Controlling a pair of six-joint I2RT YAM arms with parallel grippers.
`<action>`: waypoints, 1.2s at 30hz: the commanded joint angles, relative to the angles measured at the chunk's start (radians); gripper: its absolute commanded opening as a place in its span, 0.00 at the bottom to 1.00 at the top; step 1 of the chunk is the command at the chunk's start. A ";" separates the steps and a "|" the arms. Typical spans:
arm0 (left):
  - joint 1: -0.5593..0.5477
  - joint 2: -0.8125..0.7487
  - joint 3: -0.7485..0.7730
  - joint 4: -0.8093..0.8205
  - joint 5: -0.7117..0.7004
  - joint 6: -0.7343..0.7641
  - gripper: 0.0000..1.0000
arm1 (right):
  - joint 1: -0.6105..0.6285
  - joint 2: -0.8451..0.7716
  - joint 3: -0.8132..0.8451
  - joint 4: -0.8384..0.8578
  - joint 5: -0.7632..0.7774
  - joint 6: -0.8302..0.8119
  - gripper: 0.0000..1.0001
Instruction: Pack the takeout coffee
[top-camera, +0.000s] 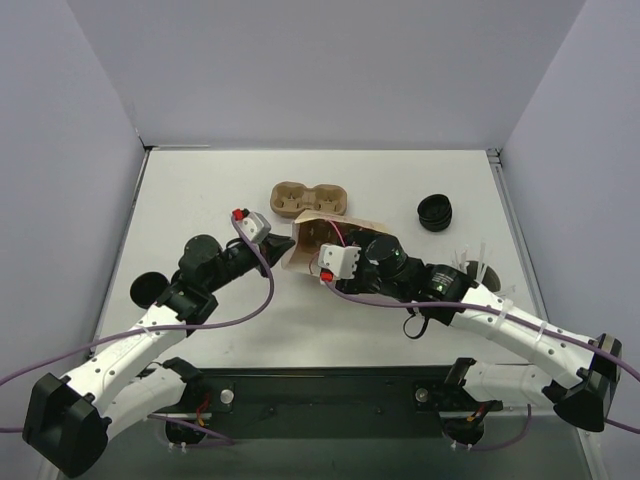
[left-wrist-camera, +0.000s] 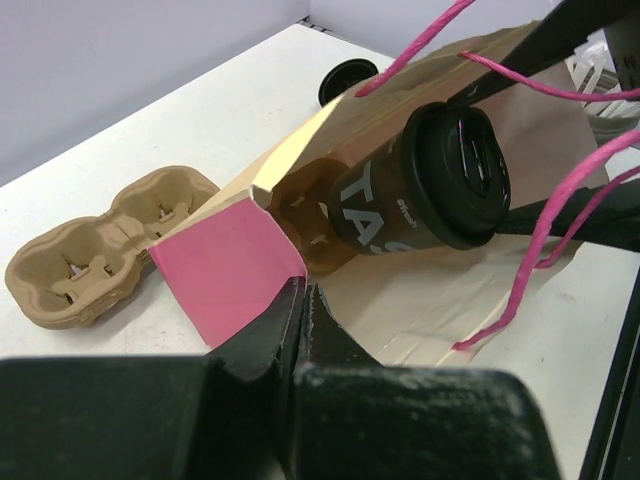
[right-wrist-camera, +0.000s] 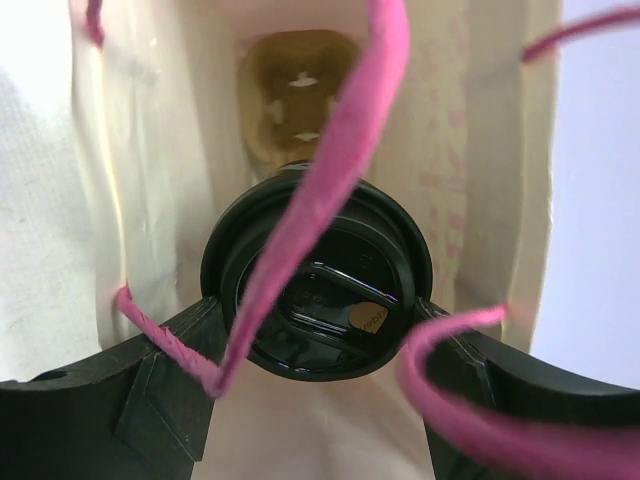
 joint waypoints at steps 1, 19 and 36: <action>-0.005 -0.007 -0.005 0.088 0.033 0.080 0.00 | -0.042 -0.022 -0.002 0.092 0.048 0.009 0.43; -0.005 0.052 0.022 0.140 0.032 -0.002 0.00 | -0.154 0.068 -0.046 0.156 -0.015 -0.064 0.42; -0.013 -0.006 -0.044 0.183 0.047 -0.113 0.00 | -0.145 0.239 0.072 0.267 0.007 -0.178 0.43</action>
